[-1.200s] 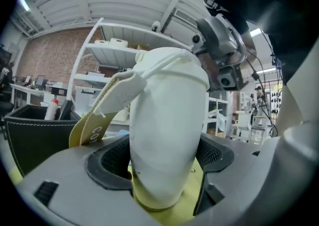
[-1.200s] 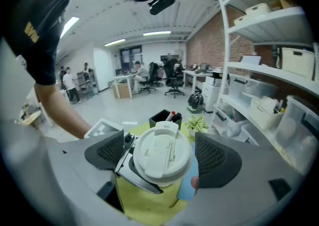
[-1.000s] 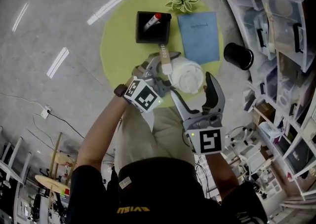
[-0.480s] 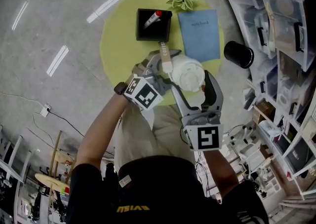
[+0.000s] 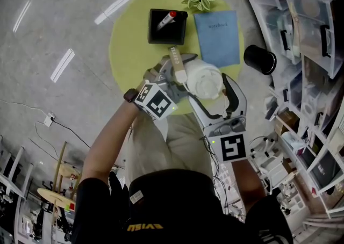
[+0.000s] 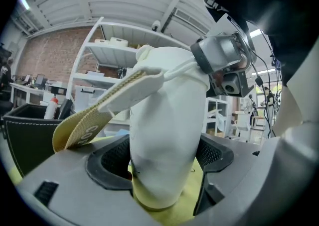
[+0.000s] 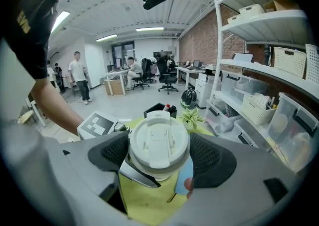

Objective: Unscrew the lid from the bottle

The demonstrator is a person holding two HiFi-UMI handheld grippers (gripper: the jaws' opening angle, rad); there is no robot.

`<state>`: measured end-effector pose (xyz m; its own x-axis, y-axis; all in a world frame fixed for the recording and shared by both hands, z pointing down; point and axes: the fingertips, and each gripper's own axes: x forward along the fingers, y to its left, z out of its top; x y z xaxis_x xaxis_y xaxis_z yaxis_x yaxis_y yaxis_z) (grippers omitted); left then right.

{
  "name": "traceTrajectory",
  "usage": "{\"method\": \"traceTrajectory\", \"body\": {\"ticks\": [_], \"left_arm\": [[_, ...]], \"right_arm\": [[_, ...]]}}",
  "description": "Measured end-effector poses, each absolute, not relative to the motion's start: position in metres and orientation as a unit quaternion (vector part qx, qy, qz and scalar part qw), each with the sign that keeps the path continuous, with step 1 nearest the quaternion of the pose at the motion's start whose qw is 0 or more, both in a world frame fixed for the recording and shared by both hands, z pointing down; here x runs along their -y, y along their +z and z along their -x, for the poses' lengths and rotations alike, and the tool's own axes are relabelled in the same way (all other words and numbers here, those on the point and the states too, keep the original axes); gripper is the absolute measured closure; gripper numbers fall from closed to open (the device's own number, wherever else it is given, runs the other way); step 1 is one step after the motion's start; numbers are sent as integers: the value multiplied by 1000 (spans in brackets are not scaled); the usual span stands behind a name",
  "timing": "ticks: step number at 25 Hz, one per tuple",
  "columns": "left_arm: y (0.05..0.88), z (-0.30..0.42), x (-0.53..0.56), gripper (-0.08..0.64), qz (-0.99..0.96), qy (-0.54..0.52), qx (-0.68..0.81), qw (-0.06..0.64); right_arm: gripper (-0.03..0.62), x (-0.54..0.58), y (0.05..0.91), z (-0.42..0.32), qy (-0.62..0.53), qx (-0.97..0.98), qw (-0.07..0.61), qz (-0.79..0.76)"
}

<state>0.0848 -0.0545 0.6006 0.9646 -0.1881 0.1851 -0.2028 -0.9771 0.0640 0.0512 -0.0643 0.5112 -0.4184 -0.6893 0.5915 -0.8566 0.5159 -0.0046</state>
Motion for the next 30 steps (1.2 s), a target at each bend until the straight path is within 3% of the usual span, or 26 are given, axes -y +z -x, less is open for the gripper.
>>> {"method": "traceTrajectory", "body": {"ticks": [8, 13, 19, 30], "left_arm": [[601, -85, 54, 161, -990, 90, 97, 42], [600, -85, 55, 161, -990, 90, 96, 43], [600, -84, 54, 161, -990, 91, 97, 43], [602, -85, 55, 160, -989, 97, 100, 44]], "right_arm": [[204, 62, 512, -47, 137, 874, 288, -367], [204, 48, 523, -54, 100, 890, 370, -246], [204, 45, 523, -54, 83, 901, 386, -179], [192, 47, 526, -54, 79, 891, 402, -194]]}}
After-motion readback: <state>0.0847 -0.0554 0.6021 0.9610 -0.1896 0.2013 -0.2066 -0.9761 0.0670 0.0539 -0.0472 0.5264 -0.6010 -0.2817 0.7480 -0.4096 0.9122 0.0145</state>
